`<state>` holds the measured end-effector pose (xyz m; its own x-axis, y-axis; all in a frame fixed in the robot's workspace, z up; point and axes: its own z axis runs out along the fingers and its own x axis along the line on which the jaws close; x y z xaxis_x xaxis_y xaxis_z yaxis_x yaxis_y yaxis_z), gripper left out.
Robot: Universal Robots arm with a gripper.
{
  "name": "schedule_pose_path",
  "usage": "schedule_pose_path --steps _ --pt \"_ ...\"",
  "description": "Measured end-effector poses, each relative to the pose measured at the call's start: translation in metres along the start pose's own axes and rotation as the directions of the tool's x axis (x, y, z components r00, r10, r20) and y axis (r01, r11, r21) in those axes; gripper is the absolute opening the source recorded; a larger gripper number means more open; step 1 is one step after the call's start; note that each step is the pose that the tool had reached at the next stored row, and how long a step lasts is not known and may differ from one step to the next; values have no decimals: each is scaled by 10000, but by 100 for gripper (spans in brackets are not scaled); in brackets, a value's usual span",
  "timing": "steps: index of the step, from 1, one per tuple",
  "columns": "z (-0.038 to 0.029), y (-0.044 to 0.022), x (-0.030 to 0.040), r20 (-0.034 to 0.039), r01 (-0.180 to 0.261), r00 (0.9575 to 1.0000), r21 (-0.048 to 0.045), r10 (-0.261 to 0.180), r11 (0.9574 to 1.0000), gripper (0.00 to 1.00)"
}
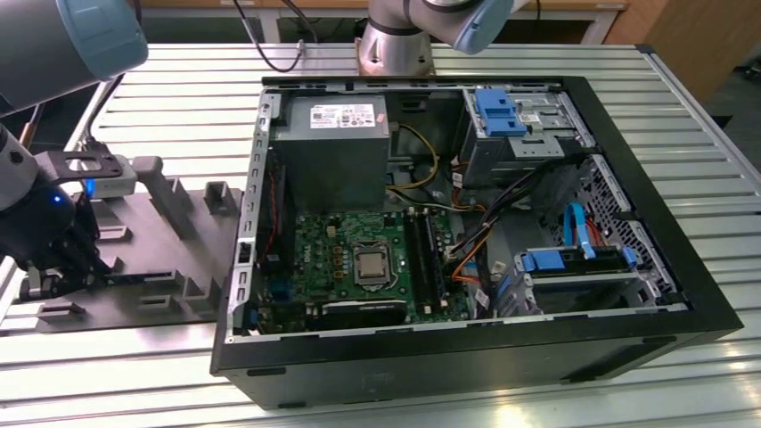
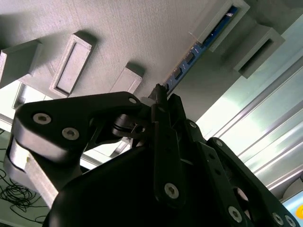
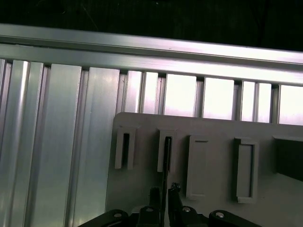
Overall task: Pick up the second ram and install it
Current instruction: 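Pick up the second ram and move it above second insertion slot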
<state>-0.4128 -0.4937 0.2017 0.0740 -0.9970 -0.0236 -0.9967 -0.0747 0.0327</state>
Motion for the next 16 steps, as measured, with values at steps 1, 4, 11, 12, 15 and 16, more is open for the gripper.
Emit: schedule_pose_path --steps 1,4,11,12,15,16 --pt "0 0 0 0 0 10000 0 0 10000 22" --pt "-1 0 0 0 0 10000 0 0 10000 20" --pt "-4 0 0 0 0 10000 0 0 10000 12" --pt "-5 0 0 0 0 10000 0 0 10000 12" --pt "-5 0 0 2 -58 10000 2 58 10000 12" --pt "-5 0 0 5 -205 9998 4 205 9998 12"
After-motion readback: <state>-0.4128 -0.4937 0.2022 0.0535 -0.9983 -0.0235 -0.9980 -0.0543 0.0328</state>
